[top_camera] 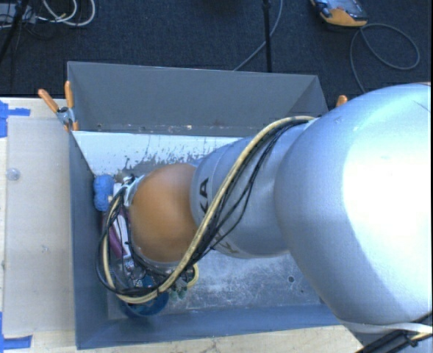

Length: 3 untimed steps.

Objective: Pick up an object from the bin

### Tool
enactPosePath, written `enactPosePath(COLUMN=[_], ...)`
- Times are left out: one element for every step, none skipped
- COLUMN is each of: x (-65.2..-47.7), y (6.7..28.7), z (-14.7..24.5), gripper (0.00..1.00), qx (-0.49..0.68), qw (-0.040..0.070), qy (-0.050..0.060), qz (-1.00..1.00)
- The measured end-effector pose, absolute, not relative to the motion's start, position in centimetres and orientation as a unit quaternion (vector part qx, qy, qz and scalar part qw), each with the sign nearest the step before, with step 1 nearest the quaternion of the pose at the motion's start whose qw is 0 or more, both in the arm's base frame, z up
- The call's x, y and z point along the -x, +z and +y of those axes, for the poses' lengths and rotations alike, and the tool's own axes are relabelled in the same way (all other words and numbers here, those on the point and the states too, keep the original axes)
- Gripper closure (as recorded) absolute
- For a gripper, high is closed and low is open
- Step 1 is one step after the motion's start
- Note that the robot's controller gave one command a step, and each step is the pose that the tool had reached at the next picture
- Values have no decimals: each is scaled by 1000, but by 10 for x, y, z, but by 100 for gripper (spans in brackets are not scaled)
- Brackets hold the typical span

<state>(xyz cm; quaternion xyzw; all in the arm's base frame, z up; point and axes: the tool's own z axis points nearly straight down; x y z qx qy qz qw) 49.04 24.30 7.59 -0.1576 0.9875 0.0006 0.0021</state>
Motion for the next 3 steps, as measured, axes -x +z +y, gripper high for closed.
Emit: enactPosePath(x=[-489,-490,-489], y=[87,94,98], z=[243,243,243], gripper=[100,100,100], qx=[157,157,157], qw=[0,1,-1], qy=[0,0,0], qz=[988,988,988])
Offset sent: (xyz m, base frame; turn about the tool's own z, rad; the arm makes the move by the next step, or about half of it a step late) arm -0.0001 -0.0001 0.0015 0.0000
